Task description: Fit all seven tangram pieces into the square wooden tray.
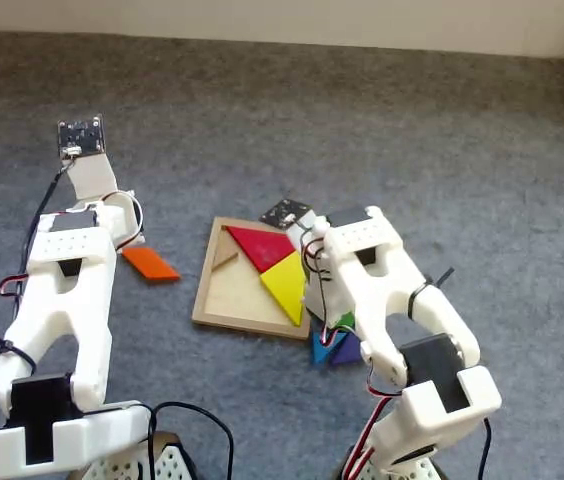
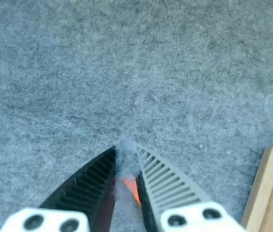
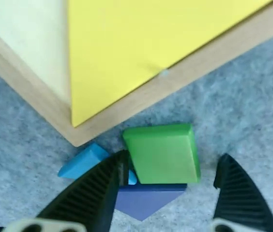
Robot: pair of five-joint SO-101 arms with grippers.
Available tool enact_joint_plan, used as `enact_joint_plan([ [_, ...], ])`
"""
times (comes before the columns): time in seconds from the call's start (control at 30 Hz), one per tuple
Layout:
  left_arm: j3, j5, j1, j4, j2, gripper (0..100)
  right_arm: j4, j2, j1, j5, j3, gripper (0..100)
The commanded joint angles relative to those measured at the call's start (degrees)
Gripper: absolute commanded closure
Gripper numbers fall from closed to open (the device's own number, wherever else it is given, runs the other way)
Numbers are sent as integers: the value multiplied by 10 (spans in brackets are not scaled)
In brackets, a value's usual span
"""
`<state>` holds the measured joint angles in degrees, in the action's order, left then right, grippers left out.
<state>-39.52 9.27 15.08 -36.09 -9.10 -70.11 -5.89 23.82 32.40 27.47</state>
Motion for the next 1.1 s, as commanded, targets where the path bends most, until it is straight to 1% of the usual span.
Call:
enact_joint_plan([
  [0.0,7,-7,3,8,-20,950,-8,1,15,7,-14,713],
  [0.13,7,-7,3,8,-21,950,-8,-3,26,10,-10,713],
  [0.33,7,-7,4,7,-21,950,-7,-5,23,76,-10,713],
  [0.5,7,-7,4,7,-21,950,-7,-5,15,81,-9,717],
  [0.57,7,-7,4,7,-21,950,-7,-5,7,81,-11,752],
  [0.67,7,-7,4,7,-21,950,-7,-5,-3,84,-13,838],
  [0.77,7,-7,4,7,-21,950,-3,-5,-5,84,-13,899],
  [0.93,7,-7,4,7,-21,950,-3,0,-10,84,-14,949],
  [1.07,7,-7,4,7,-21,950,-7,17,-15,81,-34,954],
])
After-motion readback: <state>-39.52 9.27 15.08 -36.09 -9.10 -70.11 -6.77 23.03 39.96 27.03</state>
